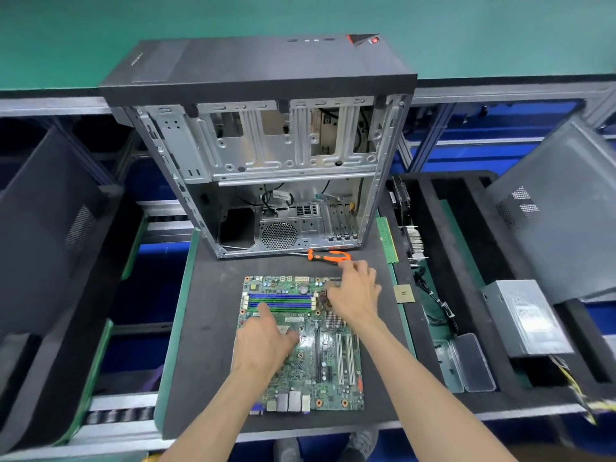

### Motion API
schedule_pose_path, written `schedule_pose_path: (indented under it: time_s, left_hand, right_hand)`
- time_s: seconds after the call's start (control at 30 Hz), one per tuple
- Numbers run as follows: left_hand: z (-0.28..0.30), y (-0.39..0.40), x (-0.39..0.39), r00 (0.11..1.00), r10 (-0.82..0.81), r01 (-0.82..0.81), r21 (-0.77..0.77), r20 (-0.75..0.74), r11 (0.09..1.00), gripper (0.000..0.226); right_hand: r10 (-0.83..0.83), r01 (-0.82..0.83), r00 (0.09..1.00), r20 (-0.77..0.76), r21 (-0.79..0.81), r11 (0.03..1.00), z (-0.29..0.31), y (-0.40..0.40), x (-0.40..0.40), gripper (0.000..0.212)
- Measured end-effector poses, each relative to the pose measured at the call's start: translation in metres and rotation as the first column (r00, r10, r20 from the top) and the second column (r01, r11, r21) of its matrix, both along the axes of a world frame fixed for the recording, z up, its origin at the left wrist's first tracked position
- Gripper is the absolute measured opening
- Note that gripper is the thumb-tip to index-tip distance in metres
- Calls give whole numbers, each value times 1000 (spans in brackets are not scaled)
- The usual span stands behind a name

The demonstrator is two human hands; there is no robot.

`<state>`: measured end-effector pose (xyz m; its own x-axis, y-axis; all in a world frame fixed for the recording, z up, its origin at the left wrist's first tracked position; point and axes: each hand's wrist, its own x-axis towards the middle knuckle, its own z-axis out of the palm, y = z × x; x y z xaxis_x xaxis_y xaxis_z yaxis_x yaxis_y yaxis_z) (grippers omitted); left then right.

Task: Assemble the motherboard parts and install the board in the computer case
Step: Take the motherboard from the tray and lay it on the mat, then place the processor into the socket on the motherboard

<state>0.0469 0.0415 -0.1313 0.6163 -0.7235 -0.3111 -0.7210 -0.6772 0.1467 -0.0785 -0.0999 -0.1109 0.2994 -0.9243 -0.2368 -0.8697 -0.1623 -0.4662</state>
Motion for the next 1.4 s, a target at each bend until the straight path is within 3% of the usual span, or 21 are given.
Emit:
schedule_pose_path:
  time_s: [0.1,0.2,0.37,0.53,0.63,0.77,0.87,1.03,1.13,1.4]
  left_hand:
    - [-2,1,5,997,-65,65,-16,-34,998,67]
    - [-6,12,20,953,-302,301,-61,-19,952,69]
    - [-12,23,49,729,-680,659,-184,-83,729,69]
    - [-14,19,56,569,-780,818,-277,260,504,53]
    - [-18,20,59,507,-786,860,-271,354,433,54]
    - [-18,19,58,509,-788,858,-286,347,427,57]
    - [-13,18,55,561,-775,817,-344,290,463,49]
    - [3,5,46,761,-647,577,-419,-35,701,59]
    - [7,-6,44,842,-501,398,-400,-198,826,39]
    - [3,-9,44,869,-362,249,-335,-337,909,18]
  right_hand:
    - [83,-90,995,60,112,990,-9,2,-9,63]
    - [180,-189,979,91,100,977,-16,6,-14,74]
    - [185,-194,977,107,88,977,-18,3,-17,73]
    - [182,-191,978,104,84,978,-19,2,-15,73]
    - [180,-188,978,102,79,979,-20,2,-14,73]
    - [168,-176,980,108,78,981,-21,2,-14,72]
    - [166,-176,979,122,76,982,-23,2,-15,70]
    - [165,-174,978,125,65,983,-25,2,-15,70]
    - [166,-174,978,124,63,983,-25,2,-15,70]
    - [164,-178,971,173,66,982,-22,3,-21,71]
